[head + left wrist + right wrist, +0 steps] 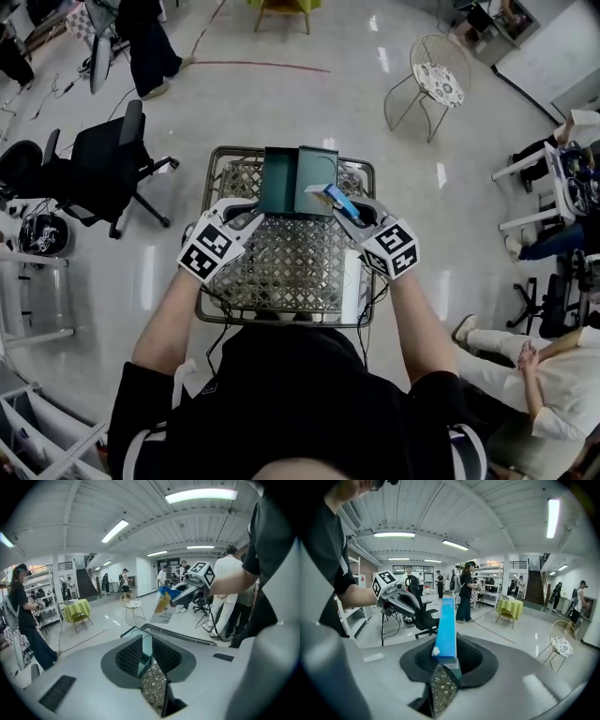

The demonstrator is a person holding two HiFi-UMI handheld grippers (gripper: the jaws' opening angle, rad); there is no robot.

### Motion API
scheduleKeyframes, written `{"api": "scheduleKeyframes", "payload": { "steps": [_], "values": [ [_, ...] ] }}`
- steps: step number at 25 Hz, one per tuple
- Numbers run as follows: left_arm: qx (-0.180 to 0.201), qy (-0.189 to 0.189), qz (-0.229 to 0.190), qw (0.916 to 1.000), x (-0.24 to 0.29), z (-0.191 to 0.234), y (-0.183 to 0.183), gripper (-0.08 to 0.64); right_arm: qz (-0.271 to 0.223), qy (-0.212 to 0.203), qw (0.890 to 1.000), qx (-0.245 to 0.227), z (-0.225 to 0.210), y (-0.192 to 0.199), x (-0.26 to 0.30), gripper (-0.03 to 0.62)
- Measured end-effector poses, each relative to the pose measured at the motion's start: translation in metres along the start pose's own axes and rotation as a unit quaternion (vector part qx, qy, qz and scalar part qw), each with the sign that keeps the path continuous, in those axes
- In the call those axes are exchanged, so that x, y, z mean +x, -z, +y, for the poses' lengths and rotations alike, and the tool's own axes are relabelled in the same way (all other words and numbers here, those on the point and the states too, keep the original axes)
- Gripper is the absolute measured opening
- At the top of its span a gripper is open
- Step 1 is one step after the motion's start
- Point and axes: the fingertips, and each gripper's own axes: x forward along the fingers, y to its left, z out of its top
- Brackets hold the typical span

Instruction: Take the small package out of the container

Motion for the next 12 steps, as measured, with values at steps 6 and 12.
{"api": "scheduleKeyframes", "payload": {
  "steps": [6,12],
  "values": [
    [-0.016,-0.055,-0.029,0.9979,-0.028,-0.009,-0.037,0.057,-0.078,0.019,0.996,0.032,-0.001,-0.026,-0.082,0.092],
    [-0.04,-0.095,-0.052,0.9933,-0.055,-0.047,-0.055,0.052,-0.127,0.026,0.99,0.05,0.001,-0.022,-0.152,0.091]
  ]
}}
